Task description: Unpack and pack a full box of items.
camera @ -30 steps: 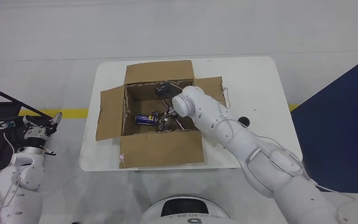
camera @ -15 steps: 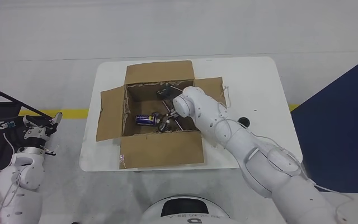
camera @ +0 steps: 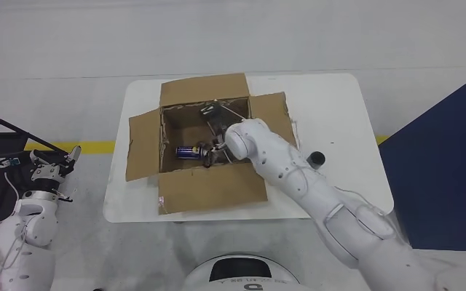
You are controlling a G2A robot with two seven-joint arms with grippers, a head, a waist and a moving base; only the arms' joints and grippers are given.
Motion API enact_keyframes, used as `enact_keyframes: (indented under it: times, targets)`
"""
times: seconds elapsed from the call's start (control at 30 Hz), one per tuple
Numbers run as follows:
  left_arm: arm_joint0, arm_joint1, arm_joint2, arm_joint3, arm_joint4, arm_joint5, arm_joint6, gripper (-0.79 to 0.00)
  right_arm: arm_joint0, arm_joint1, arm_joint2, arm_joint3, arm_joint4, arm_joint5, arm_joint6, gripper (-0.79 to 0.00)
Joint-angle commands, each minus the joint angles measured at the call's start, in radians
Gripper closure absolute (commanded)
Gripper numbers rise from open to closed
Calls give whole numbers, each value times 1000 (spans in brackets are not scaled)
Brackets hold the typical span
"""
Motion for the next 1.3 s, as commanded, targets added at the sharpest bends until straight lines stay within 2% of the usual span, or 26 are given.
enact_keyframes:
  times: [0.0, 0.1, 0.2, 0.33, 0.57, 0.63, 0.73, 0.83, 0.9, 1.1, 1.27]
  targets:
    - [0, 0, 0, 0, 0, 0, 0, -785, -74, 34, 61, -119, -41, -20, -53, 0]
    - [0, 0, 0, 0, 0, 0, 0, -785, -198, 81, 156, -287, -93, -69, -107, 0]
    - [0, 0, 0, 0, 0, 0, 0, -785, -299, 116, 241, -415, -113, -127, -94, 0]
    - [0, 0, 0, 0, 0, 0, 0, -785, -328, 129, 287, -445, -111, -131, -19, 0]
    - [0, 0, 0, 0, 0, 0, 0, -785, -220, 98, 207, -314, -100, -75, 60, 0]
    - [0, 0, 0, 0, 0, 0, 0, -785, -175, 82, 171, -251, -91, -67, 79, -92]
    - [0, 0, 0, 0, 0, 0, 0, -785, -113, 59, 124, -161, -71, -72, 102, -182]
    - [0, 0, 0, 0, 0, 0, 0, -785, -63, 36, 83, -83, -61, -63, 115, -256]
    - [0, 0, 0, 0, 0, 0, 0, -785, -36, 21, 58, -45, -46, -72, 117, -277]
    - [0, 0, 0, 0, 0, 0, 0, -785, 27, -26, -7, 83, -26, -65, 104, -274]
    - [0, 0, 0, 0, 0, 0, 0, -785, 57, -56, -41, 159, -19, -61, 92, -219]
